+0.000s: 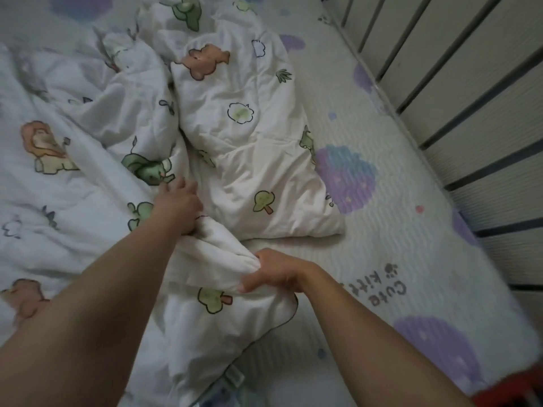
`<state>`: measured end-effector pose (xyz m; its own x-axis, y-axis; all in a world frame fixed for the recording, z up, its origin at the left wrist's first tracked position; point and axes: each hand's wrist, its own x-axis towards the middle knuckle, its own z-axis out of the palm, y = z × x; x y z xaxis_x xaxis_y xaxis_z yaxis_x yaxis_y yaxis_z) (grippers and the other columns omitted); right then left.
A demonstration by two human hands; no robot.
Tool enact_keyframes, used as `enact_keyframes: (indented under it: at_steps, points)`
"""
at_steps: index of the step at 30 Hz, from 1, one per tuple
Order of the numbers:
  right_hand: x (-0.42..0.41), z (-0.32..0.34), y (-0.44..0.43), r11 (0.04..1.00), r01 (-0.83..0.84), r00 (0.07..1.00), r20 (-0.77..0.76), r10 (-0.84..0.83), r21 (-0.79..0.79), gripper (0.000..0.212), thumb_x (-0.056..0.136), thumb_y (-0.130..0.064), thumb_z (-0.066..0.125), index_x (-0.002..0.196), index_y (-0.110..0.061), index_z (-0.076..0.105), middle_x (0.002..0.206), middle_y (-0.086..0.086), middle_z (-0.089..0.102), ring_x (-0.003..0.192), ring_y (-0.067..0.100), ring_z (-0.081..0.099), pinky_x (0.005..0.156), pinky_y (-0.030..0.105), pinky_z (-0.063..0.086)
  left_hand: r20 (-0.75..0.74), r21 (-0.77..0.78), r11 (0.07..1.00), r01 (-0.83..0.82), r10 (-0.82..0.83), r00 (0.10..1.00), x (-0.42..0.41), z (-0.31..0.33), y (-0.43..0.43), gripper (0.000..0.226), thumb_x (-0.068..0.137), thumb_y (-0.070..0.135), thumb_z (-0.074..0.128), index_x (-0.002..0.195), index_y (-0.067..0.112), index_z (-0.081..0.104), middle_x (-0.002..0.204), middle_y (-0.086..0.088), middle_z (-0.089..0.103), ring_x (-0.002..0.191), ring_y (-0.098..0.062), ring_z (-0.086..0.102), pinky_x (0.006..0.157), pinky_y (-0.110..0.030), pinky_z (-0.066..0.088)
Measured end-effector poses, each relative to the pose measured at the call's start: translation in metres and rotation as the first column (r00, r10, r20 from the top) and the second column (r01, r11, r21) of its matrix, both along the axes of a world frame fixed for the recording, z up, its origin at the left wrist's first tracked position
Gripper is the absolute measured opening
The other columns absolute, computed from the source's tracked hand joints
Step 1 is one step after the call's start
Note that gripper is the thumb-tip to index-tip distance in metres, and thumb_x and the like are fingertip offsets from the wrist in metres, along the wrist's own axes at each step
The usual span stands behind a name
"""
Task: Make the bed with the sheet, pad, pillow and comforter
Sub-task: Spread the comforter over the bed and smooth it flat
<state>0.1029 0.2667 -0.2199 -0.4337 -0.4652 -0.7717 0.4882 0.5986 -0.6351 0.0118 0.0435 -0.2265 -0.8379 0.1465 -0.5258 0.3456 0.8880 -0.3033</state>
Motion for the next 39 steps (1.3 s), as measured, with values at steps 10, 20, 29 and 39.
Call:
enact_keyframes:
  at_steps: [10, 20, 29, 39]
  points:
    - [0.01, 0.038, -0.03, 0.998, 0.028, 0.981, -0.196, -0.016, 0.059, 0.042, 0.067, -0.02, 0.08, 0.108, -0.016, 0.067, 0.106, 0.008, 0.07, 0.098, 0.024, 0.065, 0.086, 0.038, 0.053, -0.079, 0.124, 0.957, -0.263, 0.274, 0.958, 0.052, 0.072, -0.055, 0.032, 0.077, 0.035, 0.053, 0.105, 0.022, 0.062, 0.109, -0.004, 0.066, 0.1, -0.025, 0.062, 0.077, -0.03, 0.044]
    - [0.028, 0.021, -0.081, 0.957, -0.167, 0.949, -0.225, 0.221, 0.238, 0.02, 0.068, -0.017, 0.076, 0.085, -0.018, 0.067, 0.08, 0.001, 0.063, 0.072, 0.016, 0.058, 0.061, 0.026, 0.044, 0.116, 0.056, 0.849, -0.525, 0.517, 0.848, 0.15, 0.058, -0.131, 0.045, 0.083, 0.043, 0.045, 0.122, 0.023, 0.058, 0.129, -0.004, 0.059, 0.115, -0.023, 0.057, 0.09, -0.032, 0.043]
    - [0.049, -0.008, -0.091, 0.895, -0.284, 0.915, -0.183, 0.361, 0.345, 0.023, 0.07, -0.02, 0.075, 0.09, -0.017, 0.063, 0.094, 0.005, 0.063, 0.083, 0.02, 0.059, 0.069, 0.031, 0.05, 0.318, 0.103, 0.819, -0.564, 0.51, 0.799, 0.194, 0.034, -0.144, 0.039, 0.079, 0.038, 0.048, 0.112, 0.02, 0.056, 0.126, -0.006, 0.059, 0.11, -0.025, 0.057, 0.08, -0.033, 0.041]
    - [-0.009, -0.019, -0.089, 0.952, -0.095, 0.92, -0.339, 0.195, 0.29, 0.048, 0.072, -0.008, 0.07, 0.116, -0.015, 0.056, 0.112, 0.003, 0.058, 0.096, 0.019, 0.056, 0.071, 0.025, 0.046, -0.116, 0.581, 0.696, -0.422, 0.584, 0.803, 0.121, 0.038, -0.105, 0.029, 0.088, 0.04, 0.042, 0.099, 0.019, 0.058, 0.109, -0.007, 0.061, 0.098, -0.028, 0.054, 0.073, -0.033, 0.038]
